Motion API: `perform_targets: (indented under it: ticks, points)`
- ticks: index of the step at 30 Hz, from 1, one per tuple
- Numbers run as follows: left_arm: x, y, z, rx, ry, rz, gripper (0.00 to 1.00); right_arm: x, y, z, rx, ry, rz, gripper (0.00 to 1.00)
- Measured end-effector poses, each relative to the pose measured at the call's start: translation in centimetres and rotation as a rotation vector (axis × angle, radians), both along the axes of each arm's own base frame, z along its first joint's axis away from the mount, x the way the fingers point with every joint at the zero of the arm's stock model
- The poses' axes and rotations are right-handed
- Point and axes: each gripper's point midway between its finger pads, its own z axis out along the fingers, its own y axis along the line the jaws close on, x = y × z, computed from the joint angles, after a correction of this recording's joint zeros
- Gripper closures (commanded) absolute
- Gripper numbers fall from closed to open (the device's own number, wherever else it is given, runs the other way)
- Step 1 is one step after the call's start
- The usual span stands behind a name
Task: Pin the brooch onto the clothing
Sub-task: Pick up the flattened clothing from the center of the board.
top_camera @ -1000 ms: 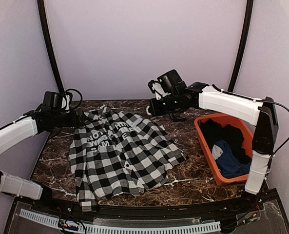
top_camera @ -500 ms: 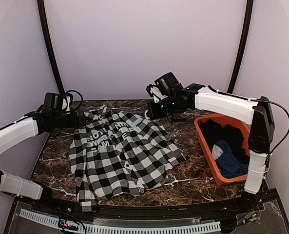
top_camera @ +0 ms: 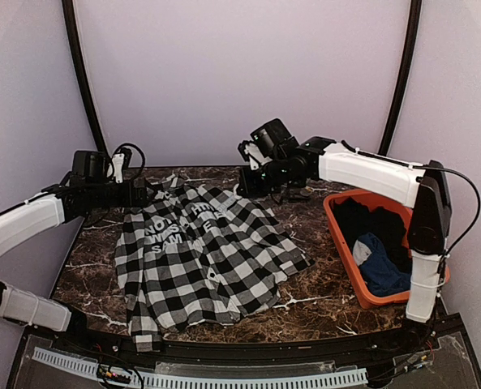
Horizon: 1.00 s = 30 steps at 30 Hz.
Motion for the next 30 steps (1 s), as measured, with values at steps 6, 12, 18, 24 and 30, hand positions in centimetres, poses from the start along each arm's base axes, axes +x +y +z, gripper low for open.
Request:
perform_targets:
  ticks: [6, 12, 18, 24, 30]
  points:
    - [2.4, -2.1, 1.1, -0.008, 0.016, -0.03, 0.01, -0.1, 1.3, -1.3, 0.009, 0.03, 0.018, 1.0]
    - [2.0, -3.1, -2.7, 0.149, 0.124, -0.072, 0.01, -0.3, 0.6, -2.6, -0.019, 0.045, 0.012, 1.0]
    - [1.5, -2.4, -7.7, 0.274, 0.276, -0.107, 0.01, -0.1, -0.3, -3.2, -0.03, 0.053, -0.003, 1.0]
    - [2.1, -2.1, -10.5, 0.335, 0.372, -0.103, 0.02, 0.0, -1.0, -3.6, -0.035, 0.06, -0.013, 1.0]
    - [3.5, -2.7, -11.3, 0.323, 0.405, -0.091, 0.02, -0.2, -1.1, -4.1, -0.038, 0.066, -0.011, 1.0]
